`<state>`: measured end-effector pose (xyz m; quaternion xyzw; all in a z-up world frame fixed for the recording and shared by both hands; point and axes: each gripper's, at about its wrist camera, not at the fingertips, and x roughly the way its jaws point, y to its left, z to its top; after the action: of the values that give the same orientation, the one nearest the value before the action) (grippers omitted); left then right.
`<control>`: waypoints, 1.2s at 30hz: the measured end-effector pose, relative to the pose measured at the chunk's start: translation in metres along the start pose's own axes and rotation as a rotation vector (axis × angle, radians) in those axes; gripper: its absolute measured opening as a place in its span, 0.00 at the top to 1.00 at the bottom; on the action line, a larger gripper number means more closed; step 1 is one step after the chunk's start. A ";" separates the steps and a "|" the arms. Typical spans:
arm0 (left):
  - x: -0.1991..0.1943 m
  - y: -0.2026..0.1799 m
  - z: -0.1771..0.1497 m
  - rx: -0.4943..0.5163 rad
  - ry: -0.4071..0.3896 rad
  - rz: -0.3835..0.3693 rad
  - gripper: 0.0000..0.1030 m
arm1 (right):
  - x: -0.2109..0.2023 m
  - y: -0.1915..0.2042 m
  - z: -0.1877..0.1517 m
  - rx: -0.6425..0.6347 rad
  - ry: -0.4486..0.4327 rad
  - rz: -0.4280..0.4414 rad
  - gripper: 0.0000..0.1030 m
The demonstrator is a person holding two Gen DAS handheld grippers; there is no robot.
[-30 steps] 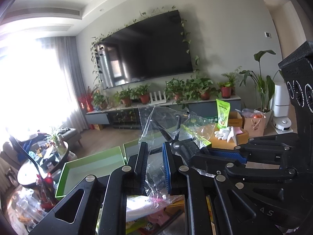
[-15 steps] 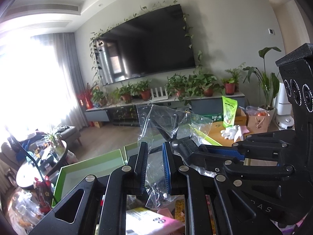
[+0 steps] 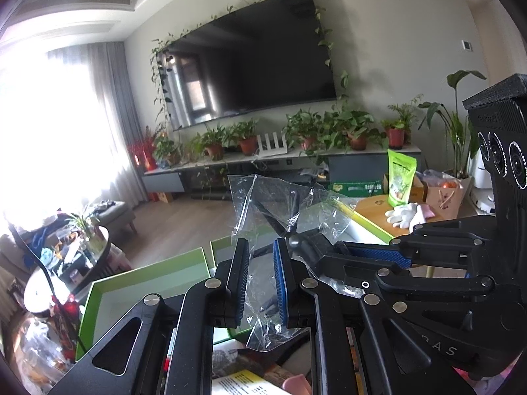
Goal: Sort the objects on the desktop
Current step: 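Carry the clear plastic bag over the green-rimmed box lid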
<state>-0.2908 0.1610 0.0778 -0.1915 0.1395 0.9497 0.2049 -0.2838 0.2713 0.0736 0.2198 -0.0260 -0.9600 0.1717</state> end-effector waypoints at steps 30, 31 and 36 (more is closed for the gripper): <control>0.048 0.010 0.014 0.070 0.141 0.015 0.85 | 0.043 -0.015 0.017 0.008 0.032 0.027 0.90; 0.052 0.008 0.010 0.068 0.160 0.012 0.85 | 0.047 -0.016 0.013 0.010 0.046 0.027 0.90; 0.073 0.008 -0.004 0.048 0.266 -0.009 0.85 | 0.066 -0.025 0.003 0.029 0.099 0.030 0.90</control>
<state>-0.3542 0.1770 0.0449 -0.3113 0.1874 0.9113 0.1935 -0.3487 0.2718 0.0458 0.2692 -0.0349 -0.9448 0.1837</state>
